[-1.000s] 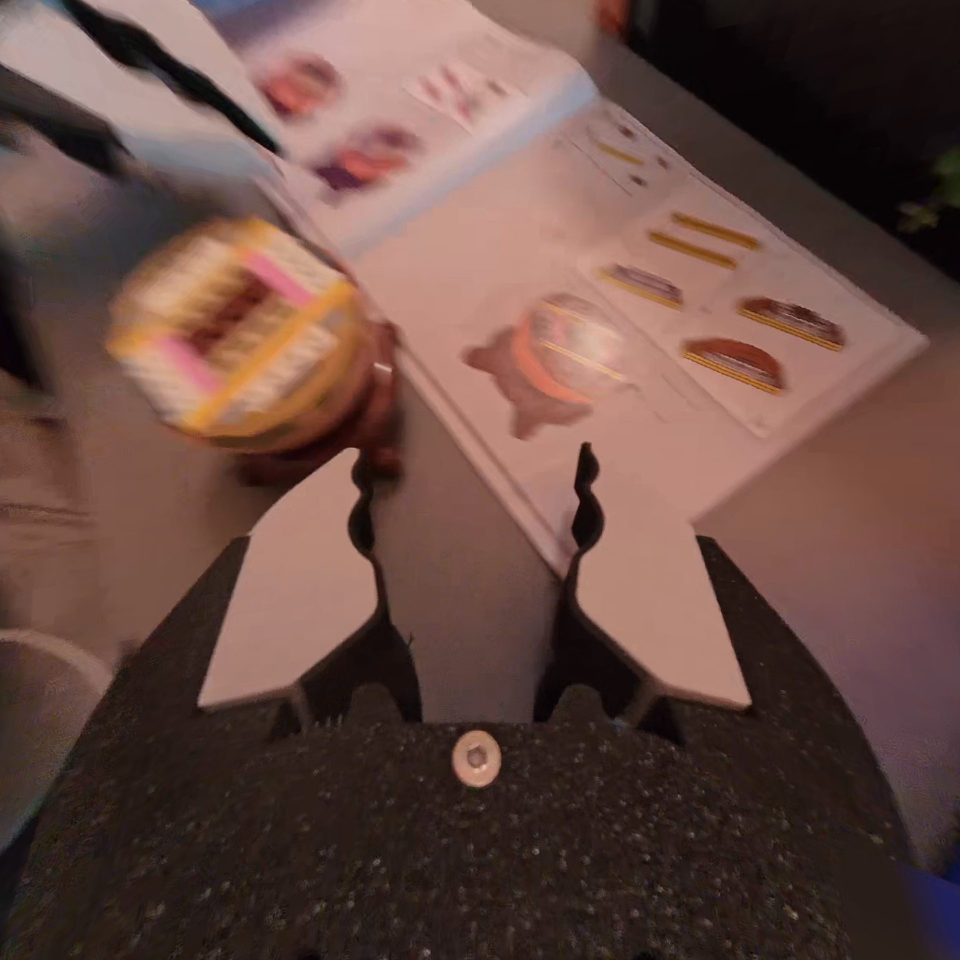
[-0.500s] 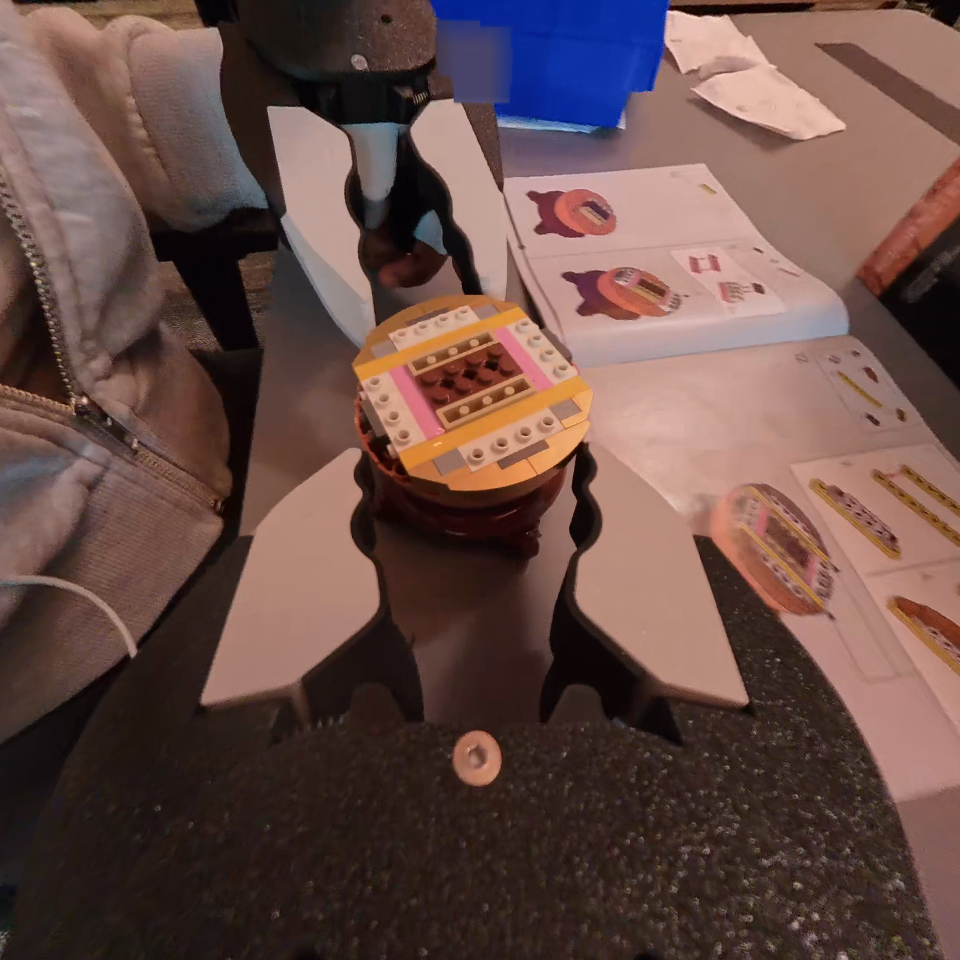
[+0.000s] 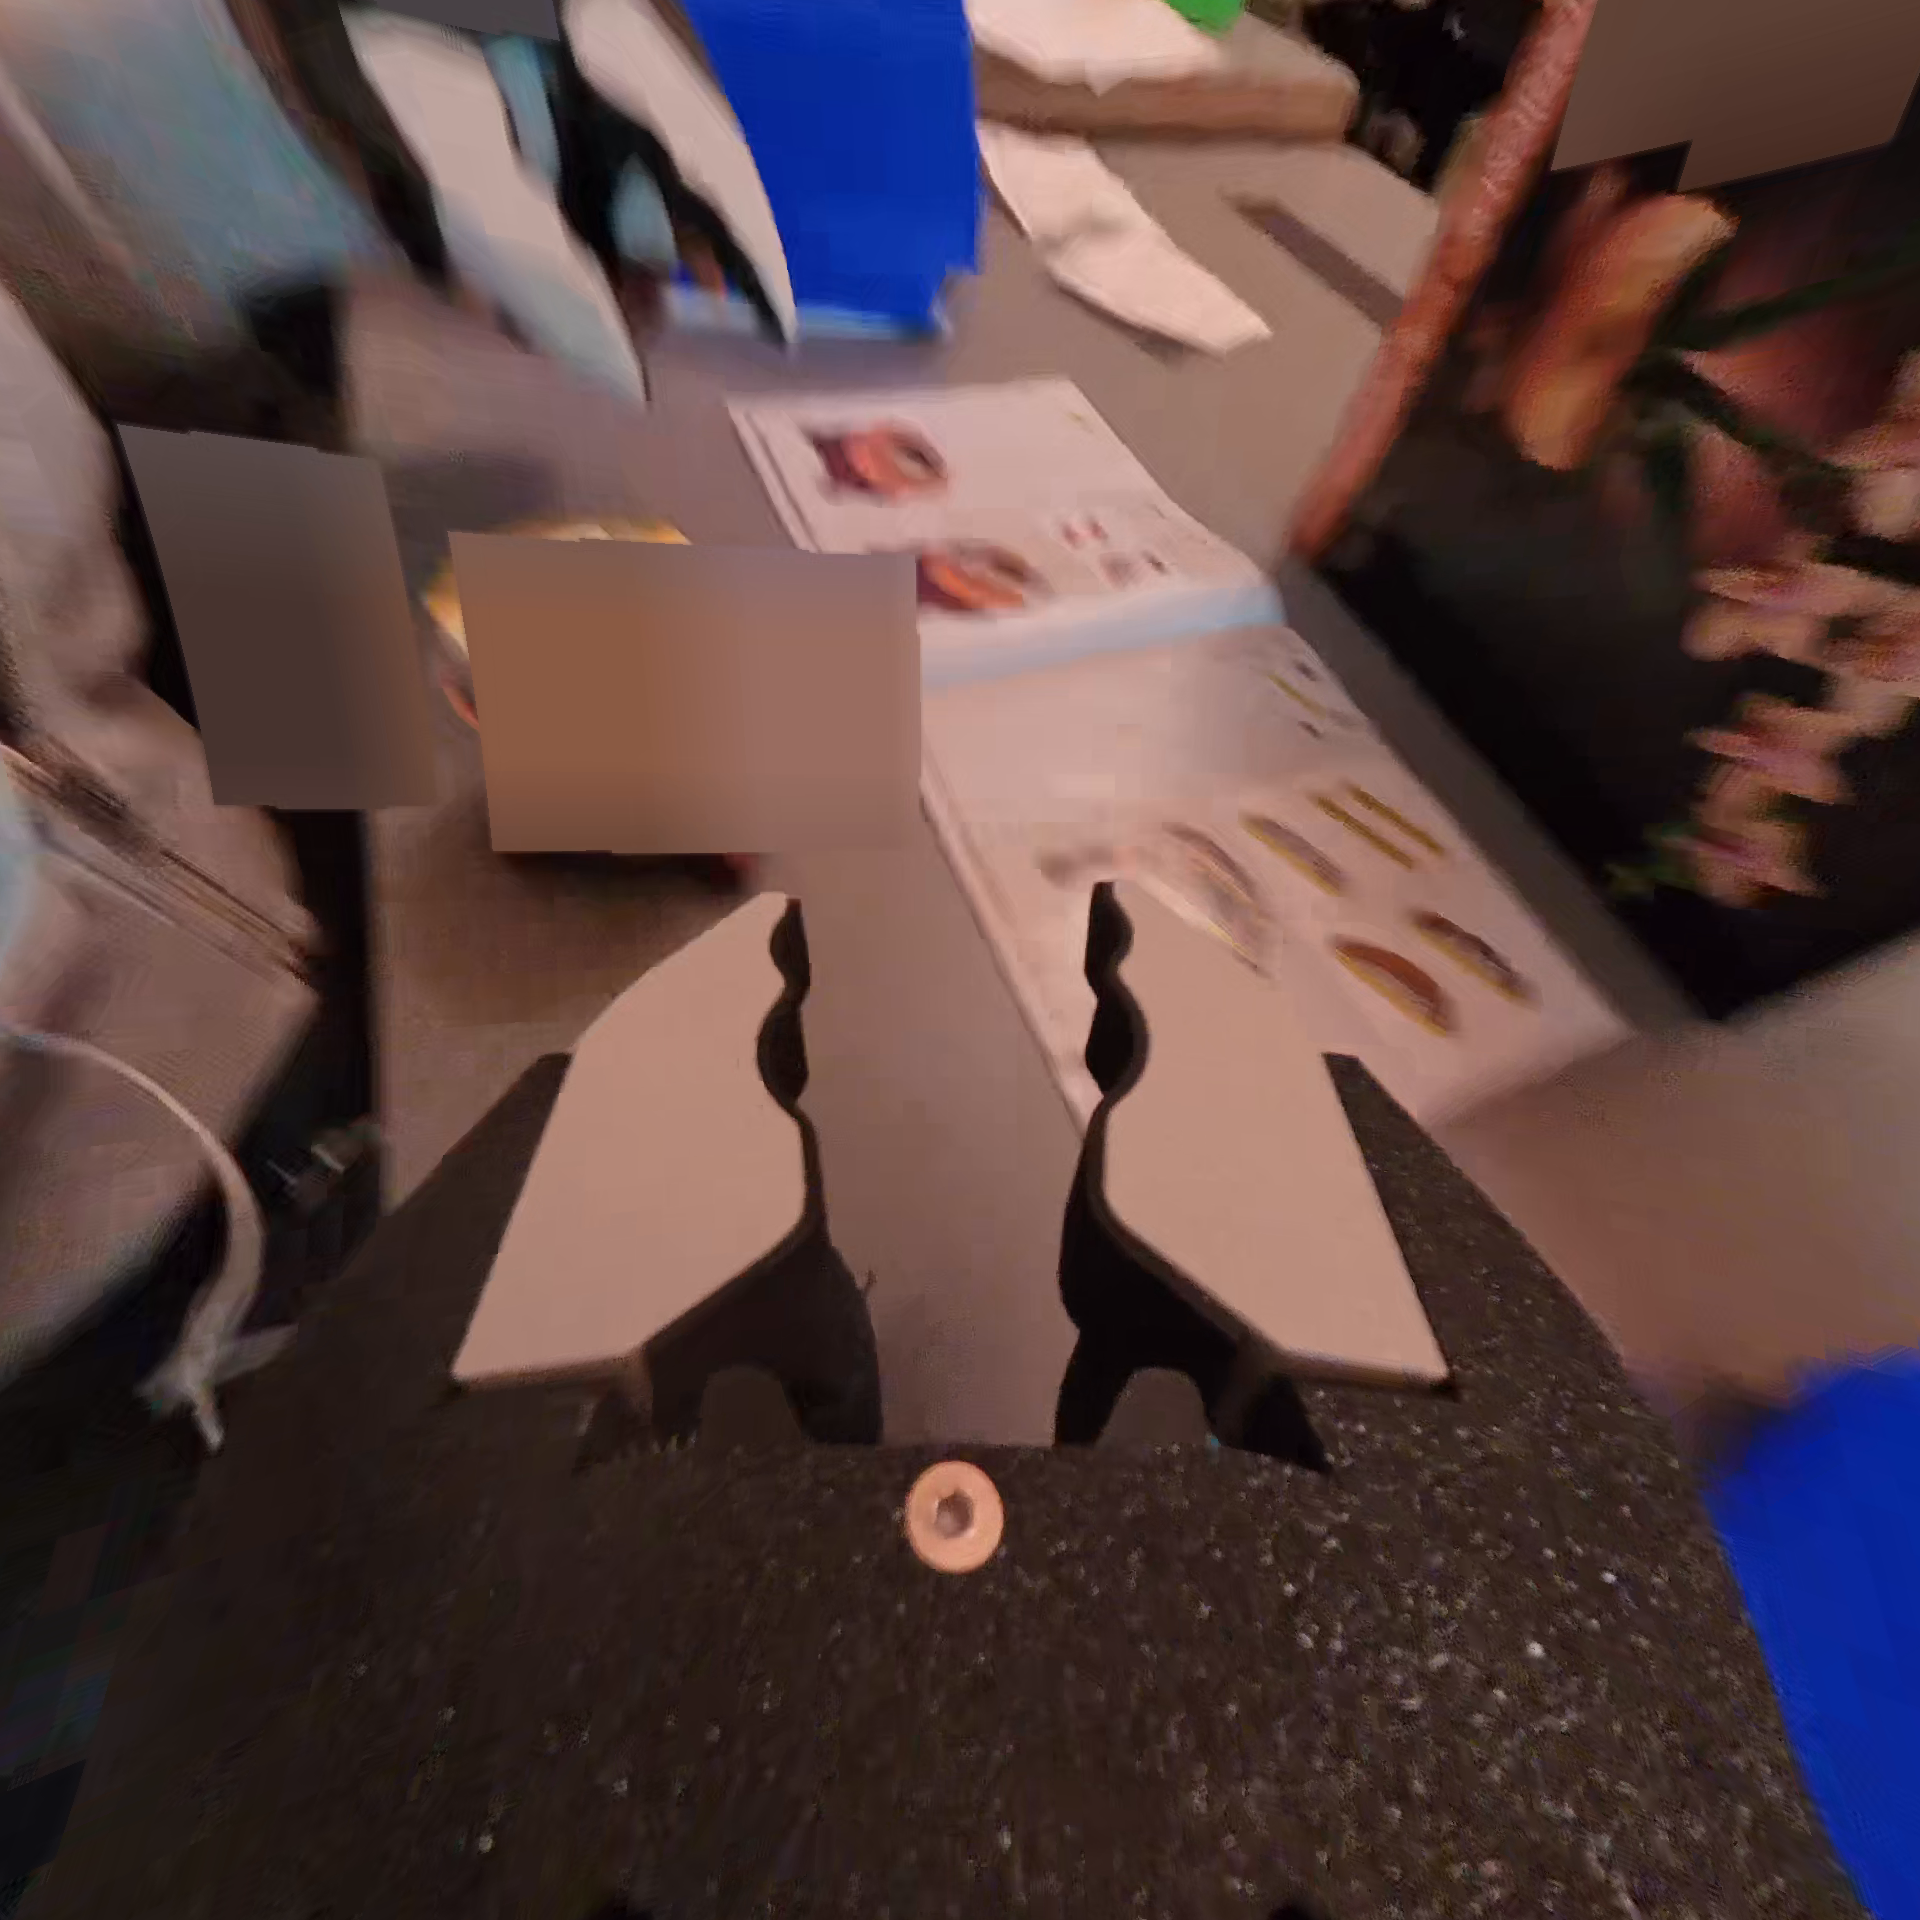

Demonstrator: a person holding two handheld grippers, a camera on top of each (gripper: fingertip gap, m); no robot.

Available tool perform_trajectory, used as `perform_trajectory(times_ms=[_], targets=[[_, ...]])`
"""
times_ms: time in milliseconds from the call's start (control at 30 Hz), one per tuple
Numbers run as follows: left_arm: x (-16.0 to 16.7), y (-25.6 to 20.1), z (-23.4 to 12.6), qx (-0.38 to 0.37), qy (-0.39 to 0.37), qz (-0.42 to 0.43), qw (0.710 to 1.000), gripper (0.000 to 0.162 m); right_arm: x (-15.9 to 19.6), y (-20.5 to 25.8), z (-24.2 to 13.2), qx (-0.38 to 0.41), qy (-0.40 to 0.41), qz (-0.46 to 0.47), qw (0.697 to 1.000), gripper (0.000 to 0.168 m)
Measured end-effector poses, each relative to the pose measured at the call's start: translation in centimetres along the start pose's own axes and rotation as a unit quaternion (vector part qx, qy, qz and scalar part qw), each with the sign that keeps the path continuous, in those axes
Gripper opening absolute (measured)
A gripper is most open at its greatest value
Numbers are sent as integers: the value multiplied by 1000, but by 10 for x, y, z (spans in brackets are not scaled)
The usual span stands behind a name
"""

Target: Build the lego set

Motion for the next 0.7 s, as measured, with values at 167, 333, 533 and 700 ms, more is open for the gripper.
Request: perform_trajectory(times_ms=[167,333,533,700], targets=[[-46,33,64,-6,54,79,995,24,18,-30,-3,-24,188,-63,980,44],[-61,26,165,75,164,144,973,14,26,-28,17,-47,288,-108,950,34],[-43,32,202,131,197,94,967,9,32,-33,19,-58,312,-127,940,28],[-35,35,200,137,185,95,968,8,34,-36,24,-64,312,-140,938,27]])
Point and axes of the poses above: each gripper's, where its closed fingertips meet, z out along the fingers, x out of its underside, y = z × x across the jaws, the point moved 10 cm from there along -z, back along the fingers, and after that the axes turned 15 degrees about -z, right-handed, at the moved point
